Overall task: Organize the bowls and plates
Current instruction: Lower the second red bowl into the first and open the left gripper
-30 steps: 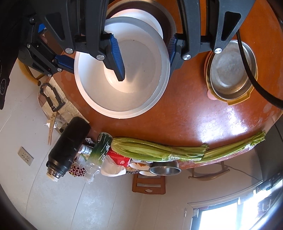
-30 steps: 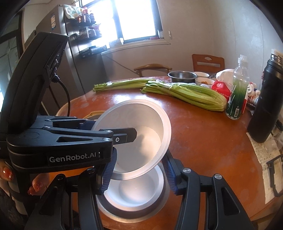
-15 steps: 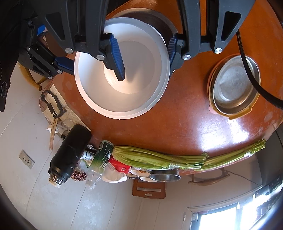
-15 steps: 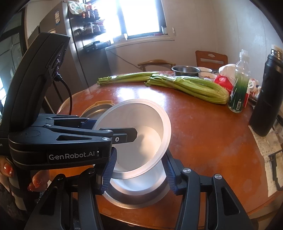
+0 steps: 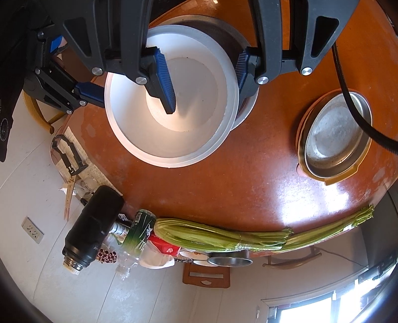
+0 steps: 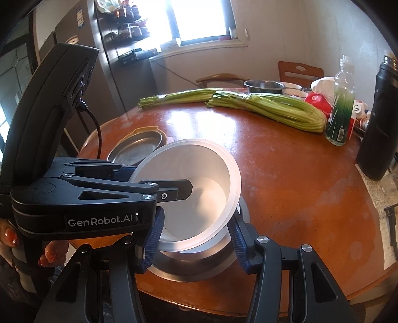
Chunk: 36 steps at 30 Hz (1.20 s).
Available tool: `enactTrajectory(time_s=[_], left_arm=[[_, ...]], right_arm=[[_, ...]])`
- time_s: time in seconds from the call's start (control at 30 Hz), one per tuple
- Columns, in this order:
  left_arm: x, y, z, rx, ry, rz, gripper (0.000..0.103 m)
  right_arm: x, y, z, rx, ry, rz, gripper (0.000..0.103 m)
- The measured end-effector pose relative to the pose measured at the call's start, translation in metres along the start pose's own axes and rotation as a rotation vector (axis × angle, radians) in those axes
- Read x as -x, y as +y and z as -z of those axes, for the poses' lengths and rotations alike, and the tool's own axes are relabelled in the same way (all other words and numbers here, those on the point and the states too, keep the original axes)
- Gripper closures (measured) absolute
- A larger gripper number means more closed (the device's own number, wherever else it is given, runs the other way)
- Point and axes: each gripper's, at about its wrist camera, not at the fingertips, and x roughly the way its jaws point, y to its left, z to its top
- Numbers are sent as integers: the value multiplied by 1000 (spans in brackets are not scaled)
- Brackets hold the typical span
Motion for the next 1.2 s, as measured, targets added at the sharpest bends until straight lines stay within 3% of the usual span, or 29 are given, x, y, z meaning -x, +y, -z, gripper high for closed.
enactTrajectory(time_s=[1.2], left_arm=[[-20, 8, 8, -4, 19, -59, 60]], right_arm=[[-22, -2, 5, 42, 52, 50, 48]])
